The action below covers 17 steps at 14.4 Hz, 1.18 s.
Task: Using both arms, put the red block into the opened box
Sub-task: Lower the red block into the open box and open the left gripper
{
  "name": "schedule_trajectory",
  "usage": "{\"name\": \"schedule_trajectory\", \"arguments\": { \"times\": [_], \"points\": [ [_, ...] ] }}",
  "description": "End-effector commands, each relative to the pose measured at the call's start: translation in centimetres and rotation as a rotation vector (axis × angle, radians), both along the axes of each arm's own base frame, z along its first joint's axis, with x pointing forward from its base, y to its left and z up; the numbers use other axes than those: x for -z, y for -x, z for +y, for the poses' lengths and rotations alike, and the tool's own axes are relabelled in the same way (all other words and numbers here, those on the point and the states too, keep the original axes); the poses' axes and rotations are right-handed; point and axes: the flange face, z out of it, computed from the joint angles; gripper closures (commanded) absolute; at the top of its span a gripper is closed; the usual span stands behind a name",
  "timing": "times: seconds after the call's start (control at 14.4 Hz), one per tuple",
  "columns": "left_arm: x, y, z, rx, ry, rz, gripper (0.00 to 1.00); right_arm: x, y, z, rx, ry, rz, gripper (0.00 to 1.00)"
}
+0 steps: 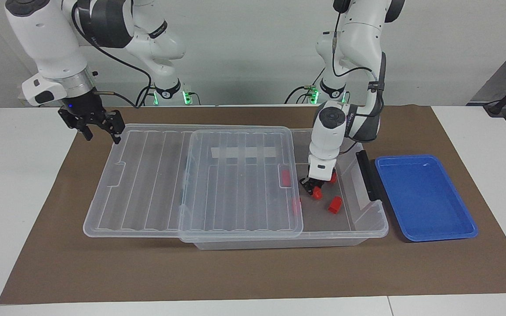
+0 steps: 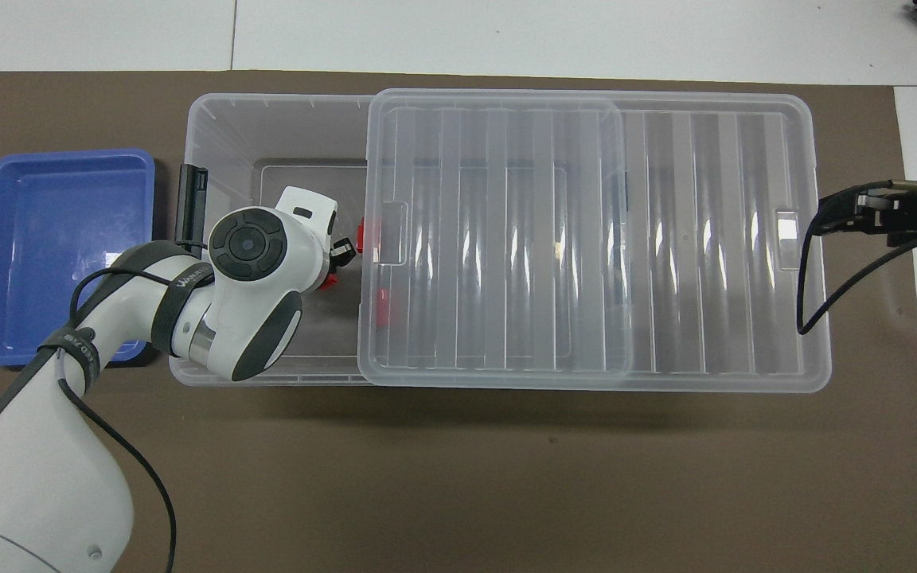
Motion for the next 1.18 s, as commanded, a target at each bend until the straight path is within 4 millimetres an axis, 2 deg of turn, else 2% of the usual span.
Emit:
{"name": "schedule_trajectory", "arguments": {
  "times": [0.0,0.07,0.14,0.21,0.28,0.35,0.48,0.62,0.76,0.9,1.04,1.11],
  "points": [
    [0.5,0.5,0.1,-0.004,-0.014,-0.018,0.93,1.2,-0.1,-2.1,-0.011,-0.012,-0.028,0.3],
    [0.5,0.6,0.1,-0.004,-0.014,-0.018,0.92,2.1,-0.7,-3.1,-0.02,-0.011,-0.029,0.35],
    [0.4,0.5,0.1,-0.004,-0.014,-0.019,0.84,2.4,-1.1,-4.1,-0.023,-0.008,-0.045,0.35],
    [0.6,0.6,0.1,-0.004,-0.015,-0.016,0.56,2.9,-1.8,-4.6,-0.044,0.012,-0.061,0.35],
    [0.5,0.5,0.1,-0.002,-0.014,-0.017,0.35,3.8,-2.2,-5.2,-0.062,0.014,-0.065,0.39],
    [0.5,0.6,0.1,-0.003,-0.016,-0.015,0.29,4.6,-2.6,-6.2,-0.053,0.013,-0.065,0.42],
    [0.4,0.5,0.2,-0.005,-0.019,-0.012,0.28,5.9,-3.0,-7.9,-0.029,0.011,-0.066,0.41],
    [-0.5,0.1,0.3,0.003,-0.048,0.001,0.3,8.5,-3.2,-8.6,-0.019,0.008,-0.066,0.42],
    [-3.8,-1.4,0.2,-0.003,-0.088,0.026,0.3,10.8,-2.7,-9.0,-0.012,0.006,-0.061,0.42],
    [-7.6,-2.7,1.0,-0.017,-0.108,0.034,0.3,11.7,-2.2,-9.2,-0.007,0.0,-0.043,0.48],
    [-11.5,-3.0,2.5,0.028,-0.129,0.053,0.3,11.7,-2.2,-9.3,-0.005,-0.001,-0.042,0.61],
    [-13.5,-3.4,4.1,0.068,-0.14,0.073,0.3,11.7,-2.2,-9.3,-0.003,-0.006,-0.041,0.73]
  ]
}}
